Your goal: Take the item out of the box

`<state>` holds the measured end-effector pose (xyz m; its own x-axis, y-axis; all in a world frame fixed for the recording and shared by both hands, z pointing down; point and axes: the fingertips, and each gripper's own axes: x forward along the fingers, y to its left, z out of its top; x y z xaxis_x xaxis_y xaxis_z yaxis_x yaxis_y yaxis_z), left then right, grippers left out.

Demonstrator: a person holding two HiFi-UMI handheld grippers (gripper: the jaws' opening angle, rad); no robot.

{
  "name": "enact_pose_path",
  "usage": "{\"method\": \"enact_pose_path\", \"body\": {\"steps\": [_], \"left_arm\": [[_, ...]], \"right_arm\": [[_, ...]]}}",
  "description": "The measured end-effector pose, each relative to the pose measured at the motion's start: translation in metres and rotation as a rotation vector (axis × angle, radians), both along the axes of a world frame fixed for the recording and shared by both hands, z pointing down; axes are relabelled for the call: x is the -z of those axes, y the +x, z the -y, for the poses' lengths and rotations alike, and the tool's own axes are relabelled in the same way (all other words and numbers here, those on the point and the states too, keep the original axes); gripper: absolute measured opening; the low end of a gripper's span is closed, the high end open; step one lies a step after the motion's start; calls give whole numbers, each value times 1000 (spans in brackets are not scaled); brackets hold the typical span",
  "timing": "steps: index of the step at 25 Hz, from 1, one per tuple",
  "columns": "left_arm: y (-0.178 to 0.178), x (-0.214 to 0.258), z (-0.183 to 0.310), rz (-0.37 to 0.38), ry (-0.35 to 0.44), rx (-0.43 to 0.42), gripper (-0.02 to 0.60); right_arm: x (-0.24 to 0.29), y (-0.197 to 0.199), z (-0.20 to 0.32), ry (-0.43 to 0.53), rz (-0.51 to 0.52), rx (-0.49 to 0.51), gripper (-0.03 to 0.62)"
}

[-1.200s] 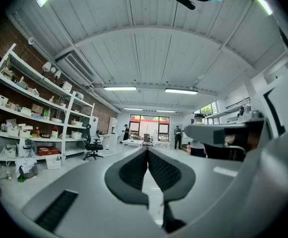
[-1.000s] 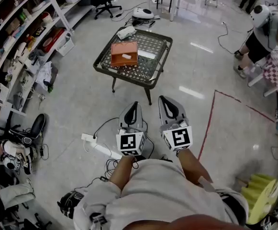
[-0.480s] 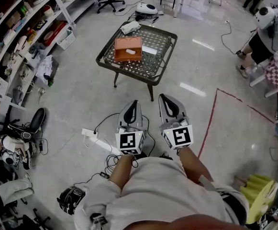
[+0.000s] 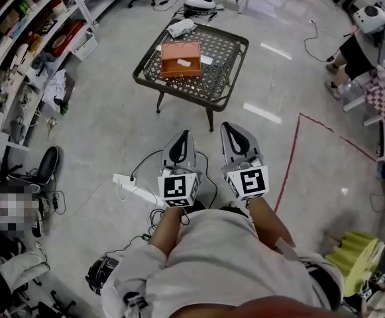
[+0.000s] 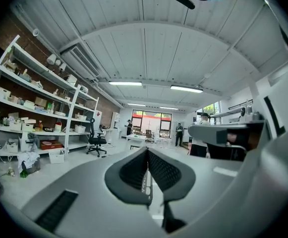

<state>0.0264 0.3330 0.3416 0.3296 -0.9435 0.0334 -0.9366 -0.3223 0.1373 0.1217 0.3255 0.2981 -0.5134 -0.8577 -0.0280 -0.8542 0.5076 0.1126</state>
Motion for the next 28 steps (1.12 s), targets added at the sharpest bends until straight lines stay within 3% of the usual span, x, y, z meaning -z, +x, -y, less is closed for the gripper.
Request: {"method": "enact_pose_path", "body": {"steps": [9,16,28], "left_arm": [[-44,-13,16,-28,-34,-47,9],[-54,-18,31,-45,-51,-55,9],[-62,-26,129,-18,-61,35,9]], "right_arm": [[-5,-47,10,-9,-46,-18,3],[-6,-61,33,-29,-59,-17,5],[-8,-66,141,-5,-51,73,5]]}}
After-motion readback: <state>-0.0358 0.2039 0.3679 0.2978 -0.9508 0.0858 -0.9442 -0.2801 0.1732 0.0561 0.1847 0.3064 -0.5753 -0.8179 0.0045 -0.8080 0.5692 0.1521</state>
